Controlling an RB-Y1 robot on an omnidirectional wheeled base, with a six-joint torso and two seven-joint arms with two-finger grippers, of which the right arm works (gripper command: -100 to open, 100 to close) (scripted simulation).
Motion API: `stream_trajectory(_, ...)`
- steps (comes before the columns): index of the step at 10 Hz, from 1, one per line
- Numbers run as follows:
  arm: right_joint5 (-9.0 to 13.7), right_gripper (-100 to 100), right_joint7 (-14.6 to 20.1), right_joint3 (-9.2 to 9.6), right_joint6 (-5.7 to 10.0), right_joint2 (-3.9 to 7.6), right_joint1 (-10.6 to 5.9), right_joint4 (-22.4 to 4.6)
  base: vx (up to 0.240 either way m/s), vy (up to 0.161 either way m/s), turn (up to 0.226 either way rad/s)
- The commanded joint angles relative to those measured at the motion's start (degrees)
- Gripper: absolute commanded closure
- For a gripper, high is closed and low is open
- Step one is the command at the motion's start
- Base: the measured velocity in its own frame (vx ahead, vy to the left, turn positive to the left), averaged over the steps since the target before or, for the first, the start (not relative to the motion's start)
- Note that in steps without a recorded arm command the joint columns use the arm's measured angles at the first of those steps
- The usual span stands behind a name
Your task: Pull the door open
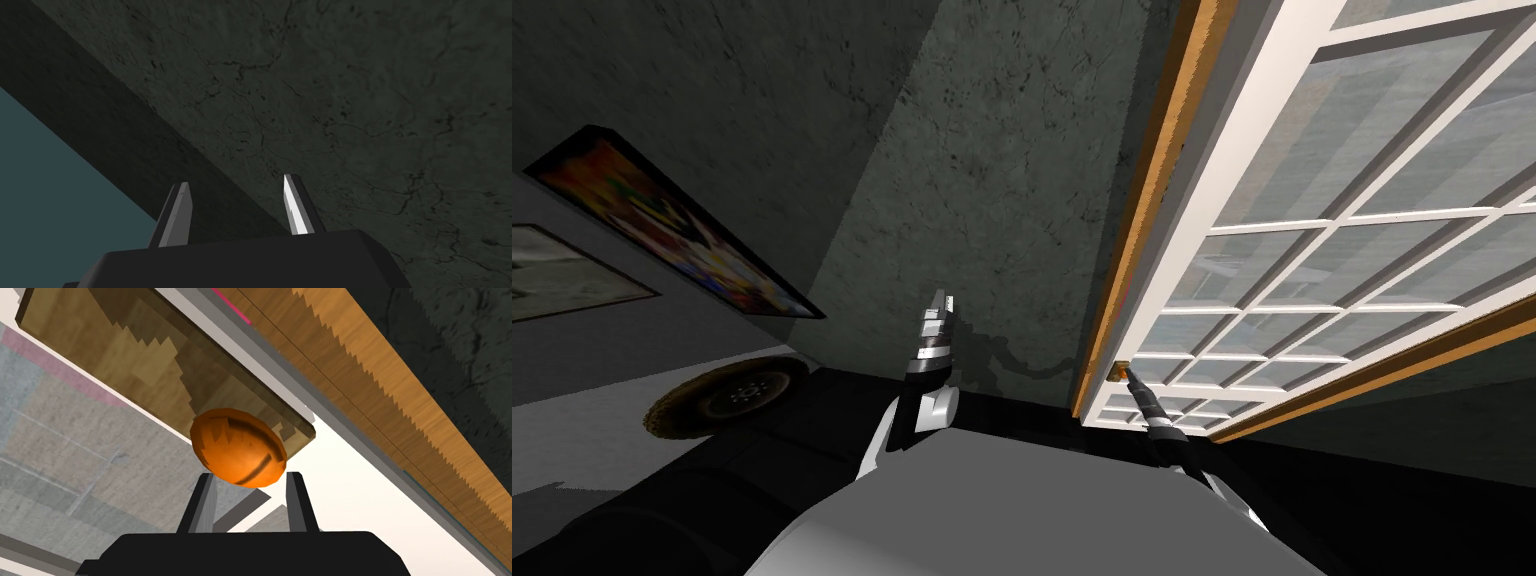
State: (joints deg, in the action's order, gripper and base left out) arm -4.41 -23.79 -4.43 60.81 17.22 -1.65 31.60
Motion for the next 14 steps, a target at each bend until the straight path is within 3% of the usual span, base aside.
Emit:
stream_trajectory(1,0.34,100,2.25,0.70,-0.03,-0.66,0.14,0.02,-0.063,-0.041,0.065)
stream_trajectory(14,9.04,100,21.12,3.05,-2.22,-1.55,0.08,1.77,-0.061,-0.032,0.085)
